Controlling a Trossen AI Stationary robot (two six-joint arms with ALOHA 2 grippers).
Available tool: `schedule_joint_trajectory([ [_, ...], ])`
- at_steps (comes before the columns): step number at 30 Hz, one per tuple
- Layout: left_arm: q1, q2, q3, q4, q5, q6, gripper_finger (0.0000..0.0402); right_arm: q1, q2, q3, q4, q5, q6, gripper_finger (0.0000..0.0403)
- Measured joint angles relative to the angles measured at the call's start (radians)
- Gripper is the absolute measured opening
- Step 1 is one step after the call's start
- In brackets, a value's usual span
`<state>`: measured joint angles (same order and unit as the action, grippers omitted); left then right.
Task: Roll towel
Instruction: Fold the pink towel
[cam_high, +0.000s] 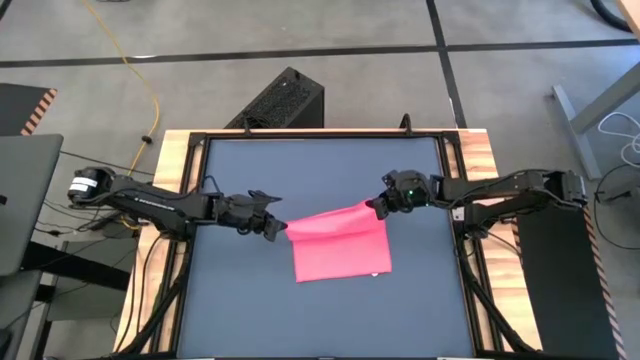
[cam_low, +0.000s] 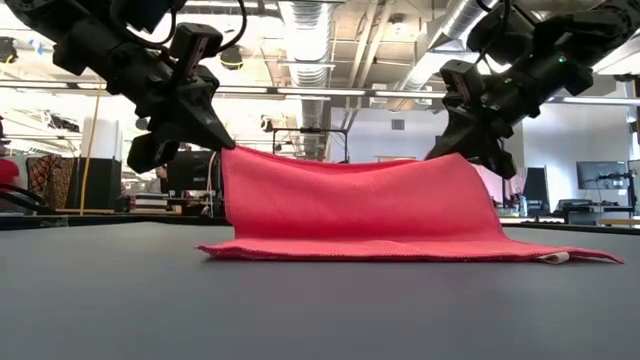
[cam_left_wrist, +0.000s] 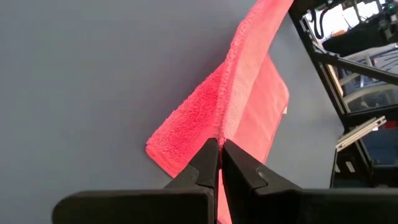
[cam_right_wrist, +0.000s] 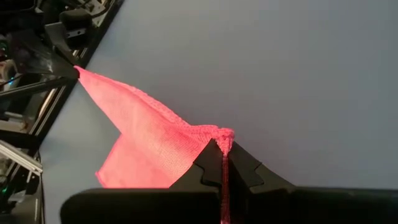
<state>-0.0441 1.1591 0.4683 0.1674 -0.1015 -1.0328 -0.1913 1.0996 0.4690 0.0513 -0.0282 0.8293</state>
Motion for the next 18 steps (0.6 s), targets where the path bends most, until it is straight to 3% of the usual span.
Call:
schedule_joint_trajectory([
  [18,-0.042,0.001,0.000,0.017,0.078,-0.052,0.0000,0.069,0.000,0.000,0.002,-0.017,0.025,0.0022],
])
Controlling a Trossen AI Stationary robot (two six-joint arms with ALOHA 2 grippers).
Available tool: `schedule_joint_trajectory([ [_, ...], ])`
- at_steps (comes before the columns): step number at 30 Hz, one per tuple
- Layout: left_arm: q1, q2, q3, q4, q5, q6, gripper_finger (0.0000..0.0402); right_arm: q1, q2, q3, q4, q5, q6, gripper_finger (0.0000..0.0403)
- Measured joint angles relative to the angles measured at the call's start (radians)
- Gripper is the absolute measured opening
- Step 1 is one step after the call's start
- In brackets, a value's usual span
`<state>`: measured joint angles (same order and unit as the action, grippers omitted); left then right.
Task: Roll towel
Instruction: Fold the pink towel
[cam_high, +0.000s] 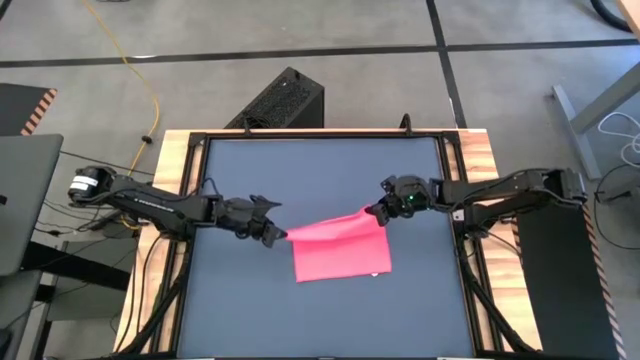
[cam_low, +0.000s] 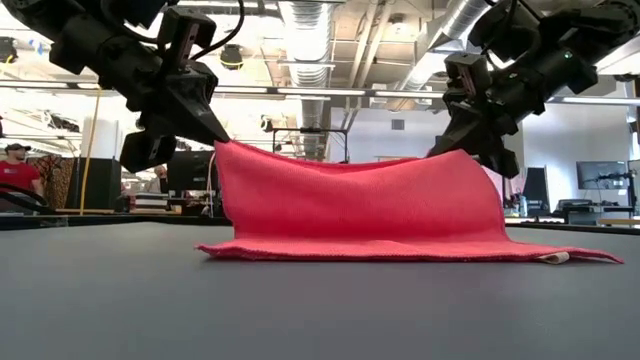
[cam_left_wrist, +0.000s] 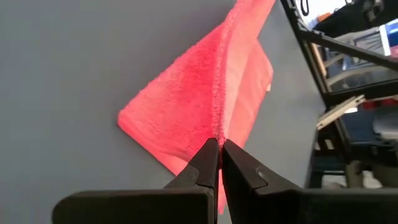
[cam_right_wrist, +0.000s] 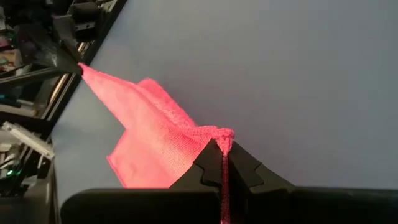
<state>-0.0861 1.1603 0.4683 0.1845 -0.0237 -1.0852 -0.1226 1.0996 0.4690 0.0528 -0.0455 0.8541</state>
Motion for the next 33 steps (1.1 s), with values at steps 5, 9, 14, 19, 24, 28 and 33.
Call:
schedule_joint_trajectory([
  [5,-0.034,0.000,0.000,0.036,-0.008,-0.046,0.0000,0.041,0.000,0.000,-0.023,-0.005,0.016,0.0022],
  [9,-0.052,0.010,0.000,0.041,-0.018,-0.083,0.0000,0.059,0.000,0.000,-0.057,0.007,0.039,0.0022],
  [14,-0.078,0.072,0.000,0.104,-0.001,-0.130,0.0000,0.075,0.000,0.000,-0.060,0.014,0.056,0.0022],
  [19,-0.102,0.197,0.000,0.270,0.039,-0.170,0.0000,0.078,0.000,0.000,-0.062,0.019,0.077,0.0022],
  [24,-0.124,0.312,0.002,0.415,0.046,-0.212,0.0000,0.077,0.000,0.000,-0.083,0.019,0.082,0.0022],
  [28,-0.143,0.373,0.022,0.420,0.089,-0.239,0.0000,0.077,0.000,0.000,-0.090,0.019,0.082,0.0022],
  [33,-0.164,0.415,0.028,0.413,0.104,-0.295,0.0000,0.077,0.000,0.000,-0.092,0.018,0.082,0.0022],
])
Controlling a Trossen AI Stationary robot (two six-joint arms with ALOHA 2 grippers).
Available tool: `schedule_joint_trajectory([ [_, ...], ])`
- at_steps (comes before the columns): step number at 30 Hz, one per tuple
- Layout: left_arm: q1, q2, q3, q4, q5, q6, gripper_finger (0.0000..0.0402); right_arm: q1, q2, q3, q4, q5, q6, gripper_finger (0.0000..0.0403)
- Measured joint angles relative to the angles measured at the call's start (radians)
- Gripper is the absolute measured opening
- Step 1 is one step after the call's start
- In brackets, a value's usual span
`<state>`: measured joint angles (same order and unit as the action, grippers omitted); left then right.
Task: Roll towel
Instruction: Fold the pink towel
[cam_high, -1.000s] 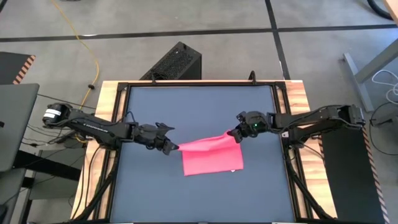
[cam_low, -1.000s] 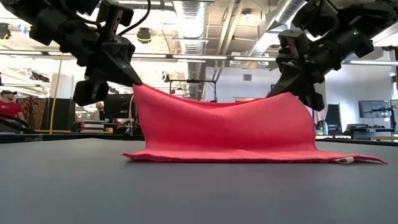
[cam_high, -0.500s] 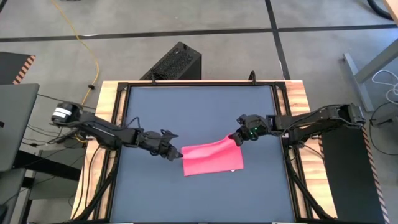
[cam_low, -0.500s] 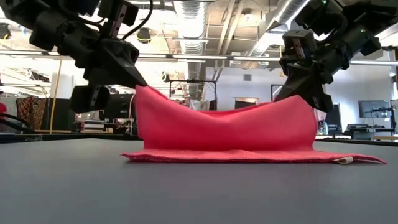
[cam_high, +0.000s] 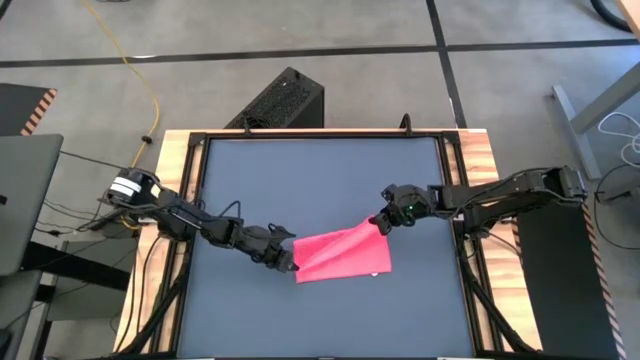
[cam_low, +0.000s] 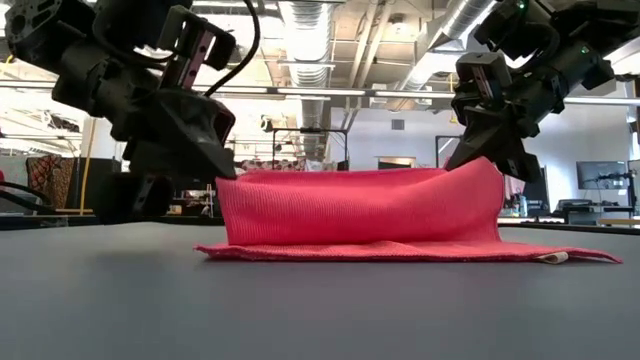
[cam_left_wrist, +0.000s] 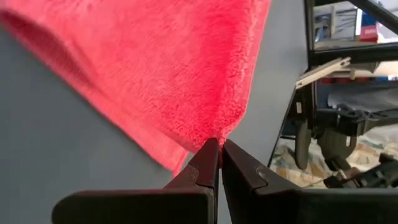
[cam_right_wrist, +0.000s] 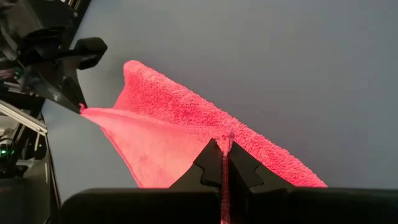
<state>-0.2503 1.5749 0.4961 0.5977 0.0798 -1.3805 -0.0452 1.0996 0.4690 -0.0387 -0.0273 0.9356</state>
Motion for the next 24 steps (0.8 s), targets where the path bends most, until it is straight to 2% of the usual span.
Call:
schedule_joint_trajectory([
  [5,-0.013,-0.005,0.001,-0.007,-0.002,-0.023,0.0000,0.000,0.000,0.000,-0.011,0.000,-0.001,0.0022],
  [10,-0.013,-0.006,0.002,-0.039,0.038,-0.062,0.0000,0.000,0.000,0.000,-0.012,0.000,-0.001,0.0022],
  [19,0.009,-0.065,0.002,-0.029,0.004,-0.015,0.0000,0.000,0.000,0.000,-0.016,0.000,-0.001,0.0022],
  [24,-0.010,-0.064,0.002,-0.159,0.038,-0.059,0.0000,0.000,0.000,0.000,-0.009,-0.001,-0.002,0.0022],
])
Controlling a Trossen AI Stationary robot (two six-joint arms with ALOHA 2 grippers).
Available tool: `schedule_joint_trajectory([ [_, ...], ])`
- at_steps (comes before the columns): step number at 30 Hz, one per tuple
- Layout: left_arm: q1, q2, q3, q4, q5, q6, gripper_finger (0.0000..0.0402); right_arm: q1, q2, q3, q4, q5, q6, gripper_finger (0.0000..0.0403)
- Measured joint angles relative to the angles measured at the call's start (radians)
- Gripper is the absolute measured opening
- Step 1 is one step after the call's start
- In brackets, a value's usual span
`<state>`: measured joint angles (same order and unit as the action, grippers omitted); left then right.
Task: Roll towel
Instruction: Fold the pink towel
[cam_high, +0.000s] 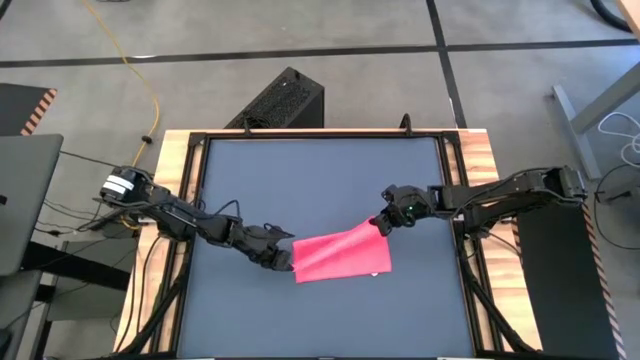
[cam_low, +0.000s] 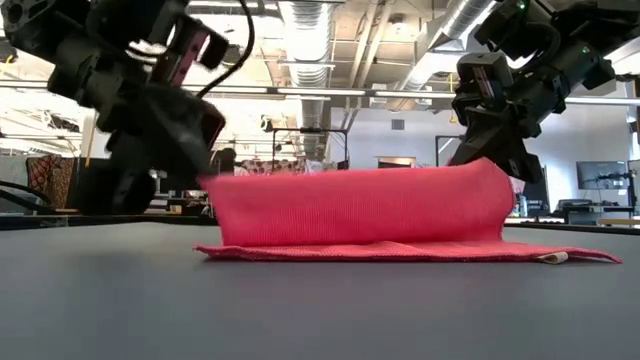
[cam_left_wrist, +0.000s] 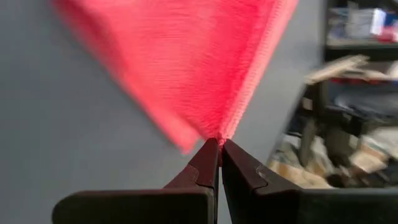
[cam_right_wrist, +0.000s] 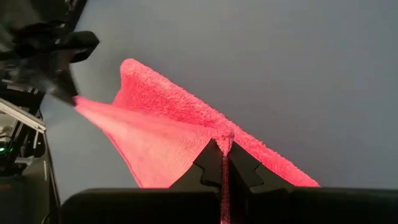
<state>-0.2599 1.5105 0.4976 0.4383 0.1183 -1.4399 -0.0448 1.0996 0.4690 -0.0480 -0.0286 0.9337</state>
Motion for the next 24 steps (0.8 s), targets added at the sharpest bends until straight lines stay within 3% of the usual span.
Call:
schedule_joint_trajectory([
  [12,0.034,0.000,0.000,0.009,-0.025,0.037,0.0000,-0.018,0.000,0.000,0.005,0.009,-0.018,0.0023],
  [24,0.198,0.000,0.000,-0.001,-0.021,0.176,0.0000,-0.178,0.000,0.000,0.039,-0.035,-0.105,0.0022],
])
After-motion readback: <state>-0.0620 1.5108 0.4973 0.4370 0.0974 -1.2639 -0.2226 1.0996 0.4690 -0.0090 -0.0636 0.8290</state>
